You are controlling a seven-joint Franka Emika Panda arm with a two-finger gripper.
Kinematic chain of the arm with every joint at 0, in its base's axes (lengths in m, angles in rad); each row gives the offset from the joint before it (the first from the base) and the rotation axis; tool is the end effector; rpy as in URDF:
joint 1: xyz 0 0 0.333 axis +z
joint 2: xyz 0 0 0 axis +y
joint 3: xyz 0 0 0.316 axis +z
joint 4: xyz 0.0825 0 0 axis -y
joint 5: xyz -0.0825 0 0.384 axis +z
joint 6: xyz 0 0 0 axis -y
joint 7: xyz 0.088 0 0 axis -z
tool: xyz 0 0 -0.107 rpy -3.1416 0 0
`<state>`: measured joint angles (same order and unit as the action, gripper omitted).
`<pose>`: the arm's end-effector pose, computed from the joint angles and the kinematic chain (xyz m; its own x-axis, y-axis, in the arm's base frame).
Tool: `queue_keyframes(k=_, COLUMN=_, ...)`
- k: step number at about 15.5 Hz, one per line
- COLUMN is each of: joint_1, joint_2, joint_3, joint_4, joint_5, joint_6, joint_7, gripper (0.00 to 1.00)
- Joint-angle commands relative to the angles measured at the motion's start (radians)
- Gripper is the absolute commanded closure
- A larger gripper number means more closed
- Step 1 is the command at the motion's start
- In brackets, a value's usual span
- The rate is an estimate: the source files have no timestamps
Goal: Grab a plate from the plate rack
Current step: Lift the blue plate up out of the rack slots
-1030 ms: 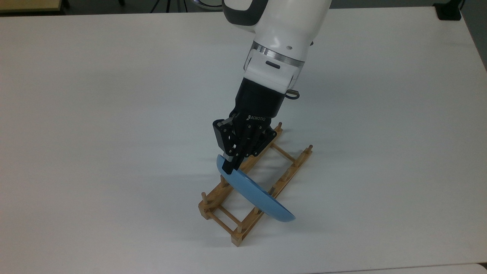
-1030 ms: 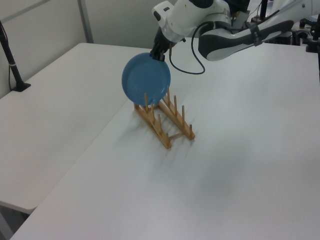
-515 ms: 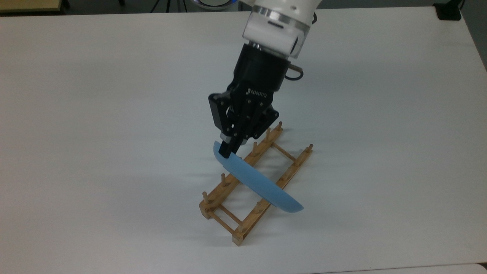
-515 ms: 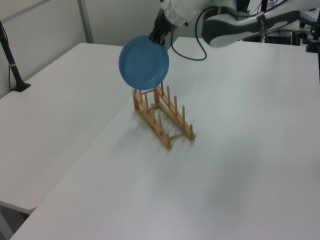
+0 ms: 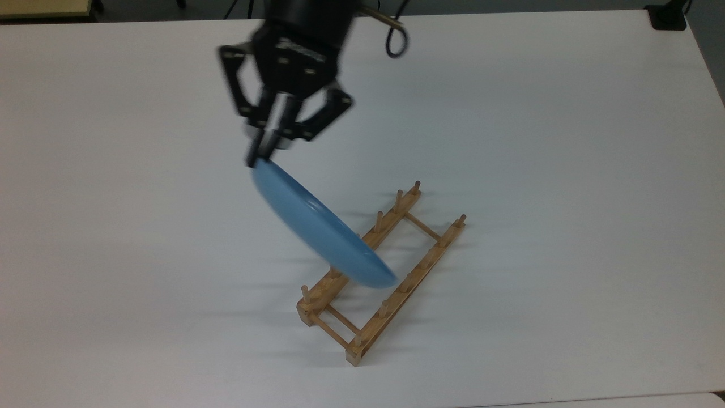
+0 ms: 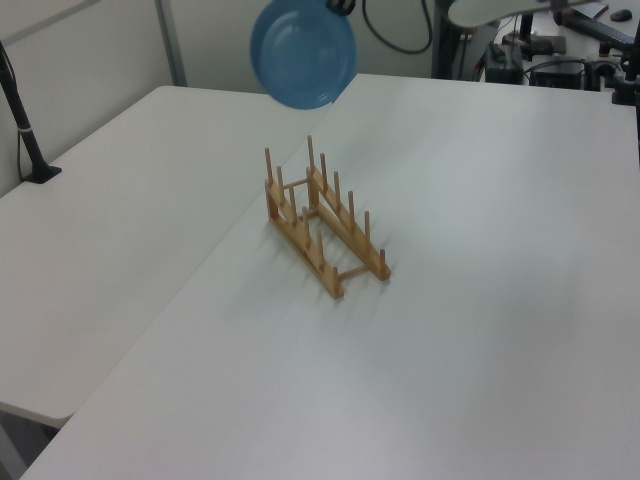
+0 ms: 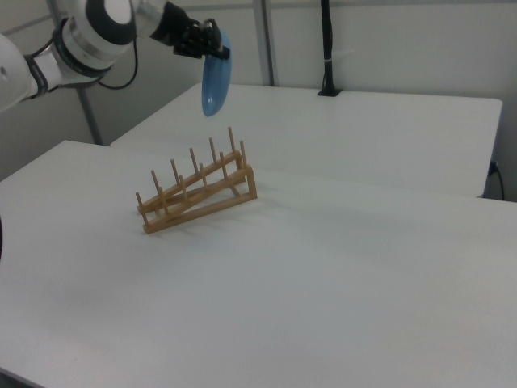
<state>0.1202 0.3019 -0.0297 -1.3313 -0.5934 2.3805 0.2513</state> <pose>0.6958 0.0612 0.6517 0.6910 0.2565 0.6758 -0.0636 -0.9098 0.4102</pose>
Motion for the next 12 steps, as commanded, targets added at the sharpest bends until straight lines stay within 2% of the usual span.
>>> queue_keyframes(k=1, joint_1=-0.089, joint_2=-0.101, joint_3=0.002, joint_4=-0.137, joint_5=0.336, joint_6=0.005, joint_7=0.020, gripper=1.00)
queue_keyframes(k=3, joint_1=-0.125, joint_2=-0.124, joint_3=0.002, joint_4=-0.178, joint_5=0.522, joint_6=-0.033, joint_7=-0.009, gripper=1.00)
queue_keyframes(k=4, joint_1=-0.140, joint_2=-0.127, joint_3=0.001, joint_4=-0.184, joint_5=0.590, joint_6=-0.094, joint_7=-0.027, gripper=1.00)
queue_keyframes(k=8, joint_1=-0.226, joint_2=-0.115, joint_3=-0.012, joint_4=-0.199, joint_5=0.805, joint_6=-0.344, joint_7=-0.145, gripper=1.00)
queue_keyframes(k=10, joint_1=-0.283, joint_2=-0.112, joint_3=-0.027, joint_4=-0.239, joint_5=0.912, joint_6=-0.406, joint_7=-0.234, gripper=1.00)
queue_keyframes(k=12, joint_1=-0.304, joint_2=-0.090, joint_3=-0.068, joint_4=-0.278, joint_5=0.975, joint_6=-0.428, joint_7=-0.340, gripper=1.00)
